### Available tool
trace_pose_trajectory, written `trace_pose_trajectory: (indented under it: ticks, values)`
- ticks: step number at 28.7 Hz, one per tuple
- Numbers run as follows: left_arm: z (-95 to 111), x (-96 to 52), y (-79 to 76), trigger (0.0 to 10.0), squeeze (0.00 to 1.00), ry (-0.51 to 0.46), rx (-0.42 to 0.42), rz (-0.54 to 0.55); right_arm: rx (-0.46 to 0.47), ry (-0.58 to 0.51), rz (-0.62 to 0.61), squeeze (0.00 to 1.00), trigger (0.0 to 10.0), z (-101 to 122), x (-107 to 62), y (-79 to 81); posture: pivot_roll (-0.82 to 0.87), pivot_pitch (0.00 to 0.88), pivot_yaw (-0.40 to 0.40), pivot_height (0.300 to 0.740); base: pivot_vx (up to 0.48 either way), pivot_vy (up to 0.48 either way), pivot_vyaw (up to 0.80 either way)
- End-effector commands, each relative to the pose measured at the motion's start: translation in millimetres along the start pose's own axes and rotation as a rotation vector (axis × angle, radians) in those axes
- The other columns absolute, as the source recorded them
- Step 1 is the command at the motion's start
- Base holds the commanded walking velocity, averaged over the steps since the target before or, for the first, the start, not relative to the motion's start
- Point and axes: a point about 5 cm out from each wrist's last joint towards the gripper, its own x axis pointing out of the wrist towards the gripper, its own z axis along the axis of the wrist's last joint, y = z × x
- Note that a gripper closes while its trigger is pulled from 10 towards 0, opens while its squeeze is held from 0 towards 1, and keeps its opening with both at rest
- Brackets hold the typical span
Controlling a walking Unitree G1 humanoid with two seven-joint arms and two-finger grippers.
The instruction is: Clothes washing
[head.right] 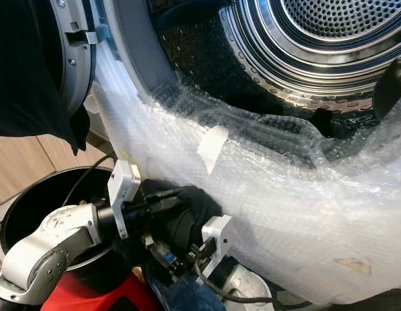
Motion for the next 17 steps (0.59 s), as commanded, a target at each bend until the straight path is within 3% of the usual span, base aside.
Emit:
trace_pose_trajectory:
  ticks: [1, 5, 6, 7, 8, 17]
  values:
    - [28, 19.0, -14.8, 0.0, 0.00, -0.141, 0.043, -0.103, -0.056, -0.103, -0.011, 0.00, 10.0, 24, 15.0, 1.2, 0.06, 0.063, -0.038, 0.740, 0.000, 0.000, 0.00]
    - [30, 20.6, -11.9, 0.0, 0.00, -0.160, 0.047, -0.081, -0.045, -0.131, -0.126, 0.00, 10.0, 27, 18.8, -11.1, 0.06, 0.063, -0.037, 0.740, 0.000, 0.000, 0.00]
    - [31, 20.6, -11.1, 0.0, 0.00, -0.161, 0.050, -0.072, -0.043, -0.129, -0.133, 0.00, 5.0, 25, 18.7, -12.3, 0.06, 0.065, -0.037, 0.740, 0.000, 0.000, 0.00]
    - [31, 20.6, -10.6, 0.0, 0.00, -0.162, 0.053, -0.066, -0.040, -0.128, -0.135, 0.00, 5.0, 24, 18.6, -12.9, 0.06, 0.065, -0.037, 0.740, 0.000, 0.000, 0.00]
    - [31, 20.4, -10.6, 0.0, 0.00, -0.163, 0.050, -0.064, -0.032, -0.126, -0.129, 0.00, 0.0, 23, 17.8, -12.5, 0.06, 0.070, -0.036, 0.740, 0.000, 0.000, 0.00]
    - [33, 19.5, -10.7, 0.0, 0.00, -0.188, 0.015, -0.057, 0.008, -0.156, -0.149, 0.00, 0.0, 22, 21.1, -15.0, 0.06, 0.063, -0.036, 0.740, 0.000, 0.000, 0.00]
